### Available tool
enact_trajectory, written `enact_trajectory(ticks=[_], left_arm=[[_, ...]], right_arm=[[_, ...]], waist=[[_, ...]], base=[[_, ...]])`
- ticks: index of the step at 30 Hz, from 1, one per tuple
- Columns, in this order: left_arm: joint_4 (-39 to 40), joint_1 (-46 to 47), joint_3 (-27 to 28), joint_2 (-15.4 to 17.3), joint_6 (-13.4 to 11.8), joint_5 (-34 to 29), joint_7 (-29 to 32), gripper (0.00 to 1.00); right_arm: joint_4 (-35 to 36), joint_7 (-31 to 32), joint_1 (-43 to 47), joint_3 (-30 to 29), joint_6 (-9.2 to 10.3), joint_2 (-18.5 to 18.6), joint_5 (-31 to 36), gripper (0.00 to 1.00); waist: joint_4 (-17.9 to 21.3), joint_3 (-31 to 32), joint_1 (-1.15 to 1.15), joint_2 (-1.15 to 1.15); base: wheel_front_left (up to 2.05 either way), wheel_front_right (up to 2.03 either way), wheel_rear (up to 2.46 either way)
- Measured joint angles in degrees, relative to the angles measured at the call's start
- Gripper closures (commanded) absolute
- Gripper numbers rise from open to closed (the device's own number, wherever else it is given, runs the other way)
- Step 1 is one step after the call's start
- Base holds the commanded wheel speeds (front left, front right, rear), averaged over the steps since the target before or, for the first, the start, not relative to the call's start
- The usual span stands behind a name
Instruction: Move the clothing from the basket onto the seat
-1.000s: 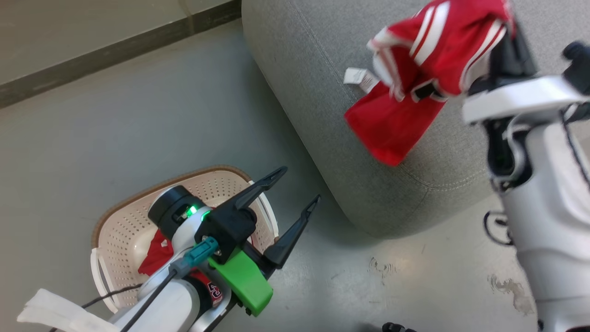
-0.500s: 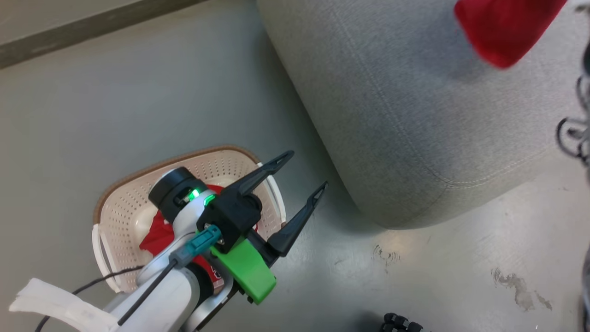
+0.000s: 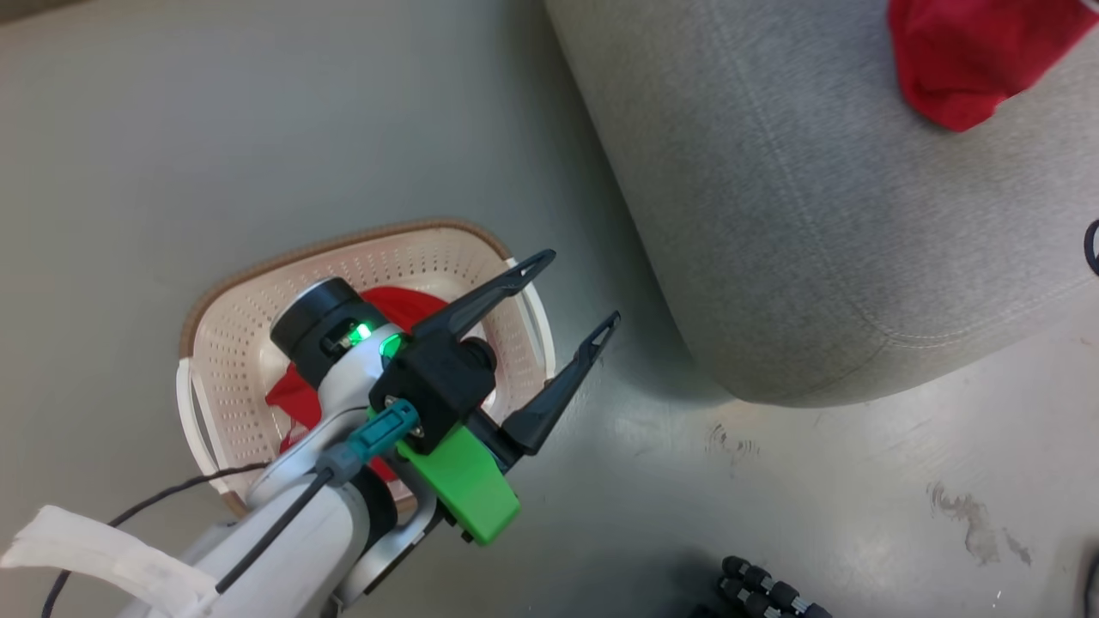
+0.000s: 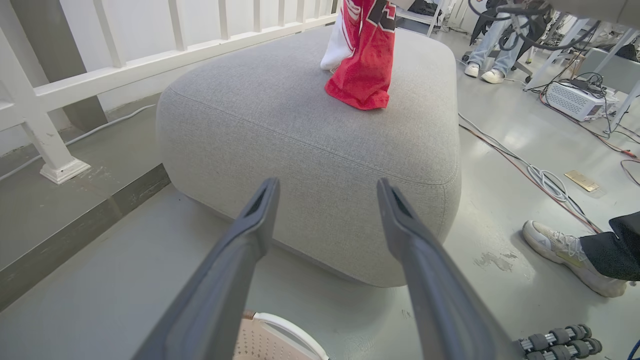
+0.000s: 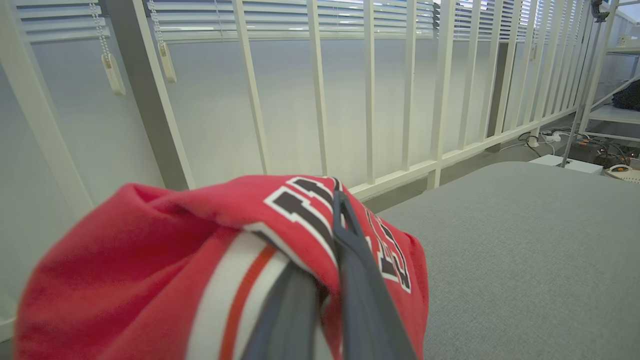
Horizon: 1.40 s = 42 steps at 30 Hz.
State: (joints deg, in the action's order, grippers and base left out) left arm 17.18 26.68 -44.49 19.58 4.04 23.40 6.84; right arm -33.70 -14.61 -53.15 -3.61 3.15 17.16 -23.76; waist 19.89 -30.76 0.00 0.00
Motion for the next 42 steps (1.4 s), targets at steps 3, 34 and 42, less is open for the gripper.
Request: enact_trajectory(ticks=[3, 34, 42], left_arm=[[0.2, 0.5, 0.2, 0.4, 0.0, -0.1, 0.2, 0.00], [-2.7, 1.7, 1.0, 1.2, 1.0, 0.0, -2.4, 0.00], [-4.1, 1.6, 1.1, 1.0, 1.0, 0.5, -4.2, 0.00]], right_arm=[[-2.2, 0.0, 0.7, -0.9, 0.19, -0.1, -0.5, 1.00], [-16.1, 0.0, 1.1, 1.6, -2.64, -2.5, 1.0, 0.00], [-16.8, 0.0, 4.0, 2.4, -4.10, -3.2, 2.3, 0.00]], waist=[[-0.5, -1.5, 0.00, 0.00], [-1.6, -2.6, 0.00, 0.00], [-1.2, -0.2, 0.00, 0.00]], base=[[0.00, 0.00, 0.00], [0.00, 0.00, 0.00], [0.00, 0.00, 0.00]])
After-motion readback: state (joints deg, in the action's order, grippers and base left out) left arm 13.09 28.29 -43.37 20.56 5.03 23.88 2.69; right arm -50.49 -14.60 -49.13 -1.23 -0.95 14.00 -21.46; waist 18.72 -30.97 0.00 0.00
